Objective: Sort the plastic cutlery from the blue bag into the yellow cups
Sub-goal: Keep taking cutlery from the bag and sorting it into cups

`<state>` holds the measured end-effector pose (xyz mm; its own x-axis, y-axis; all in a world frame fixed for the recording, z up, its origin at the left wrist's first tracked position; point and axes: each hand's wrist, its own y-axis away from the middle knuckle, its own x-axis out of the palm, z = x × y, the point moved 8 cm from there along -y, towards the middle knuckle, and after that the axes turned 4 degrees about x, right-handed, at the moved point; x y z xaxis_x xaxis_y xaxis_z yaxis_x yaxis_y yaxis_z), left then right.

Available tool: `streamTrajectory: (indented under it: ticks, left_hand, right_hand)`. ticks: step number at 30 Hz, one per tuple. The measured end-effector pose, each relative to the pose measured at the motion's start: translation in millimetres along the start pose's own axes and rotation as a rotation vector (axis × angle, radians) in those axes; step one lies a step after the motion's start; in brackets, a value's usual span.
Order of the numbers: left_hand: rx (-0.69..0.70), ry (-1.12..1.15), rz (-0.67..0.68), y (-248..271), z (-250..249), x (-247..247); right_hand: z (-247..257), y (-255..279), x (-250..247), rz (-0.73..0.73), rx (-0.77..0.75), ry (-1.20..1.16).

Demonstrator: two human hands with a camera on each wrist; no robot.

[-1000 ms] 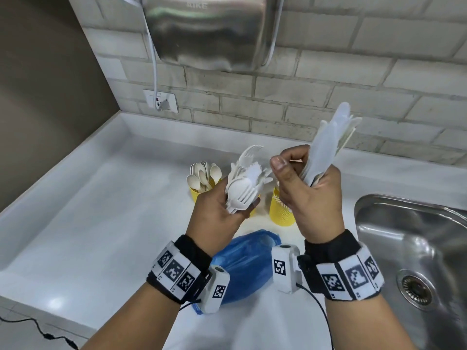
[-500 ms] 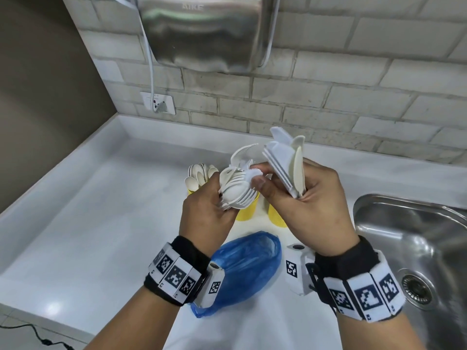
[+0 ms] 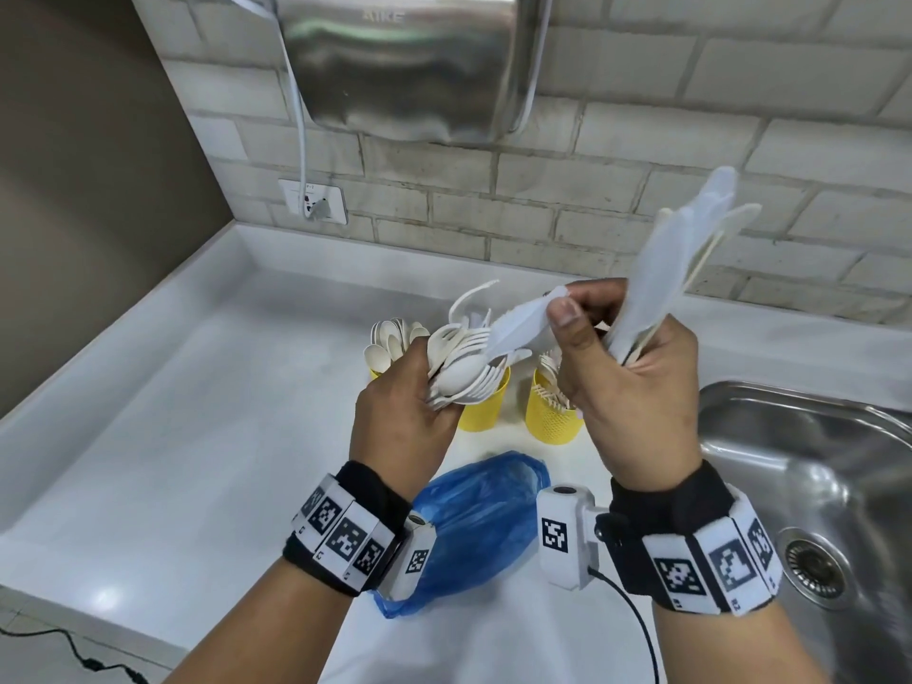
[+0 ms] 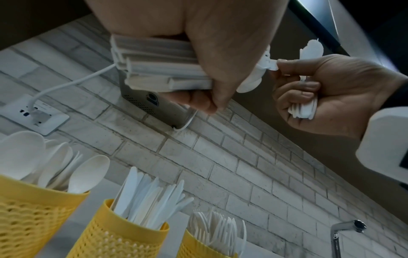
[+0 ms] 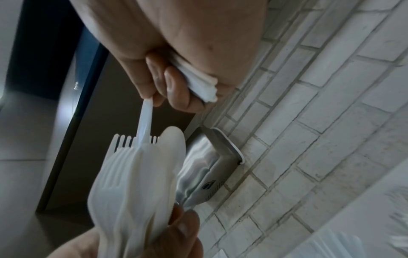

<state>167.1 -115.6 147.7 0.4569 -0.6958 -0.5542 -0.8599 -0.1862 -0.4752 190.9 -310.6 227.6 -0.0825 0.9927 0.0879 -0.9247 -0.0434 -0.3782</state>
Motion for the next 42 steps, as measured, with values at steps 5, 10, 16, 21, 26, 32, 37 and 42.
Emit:
streamTrajectory:
  ticks: [5, 10, 16, 21, 26, 32, 37, 42]
  left_hand:
    - [0.007, -0.023, -0.002, -1.0, -1.6, 2.6]
    - [0.002, -0.045, 0.024, 0.9, -2.6, 5.0]
    - [0.026, -0.027, 0.069, 3.0, -12.2, 10.7]
    - [0.008, -0.061, 0.099, 3.1, -10.6, 12.9]
    - [-0.011, -0.083, 0.146, 4.4, -7.8, 17.3]
    - [-0.029, -0.024, 0.197, 9.1, -4.2, 22.0]
    - [-0.116, 0.126, 0.195, 13.7, 0.9, 21.9]
    - [-0.522, 0.520, 0.338, 20.9, 10.2, 35.4]
  right_hand:
    - [-3.4, 3.4, 12.4, 0.058, -0.015, 0.167]
    - [-13.8, -3.1, -2.1, -0.065, 0.049, -0.054]
    - [-20.7, -7.6, 8.0, -0.028, 0.057, -0.055]
    - [-11.0, -10.7, -9.3, -0.211, 0.016, -0.130]
    - [-17.8, -20.0, -19.0, -0.313, 0.135, -0.456]
    - [-45.3, -23.5, -34.3, -0.468, 0.254, -0.715]
    - [-72.4, -18.0, -41.0, -0.549, 0.338, -0.730]
    - [-68.6, -10.7, -26.4, -0.493, 0.300, -0.589]
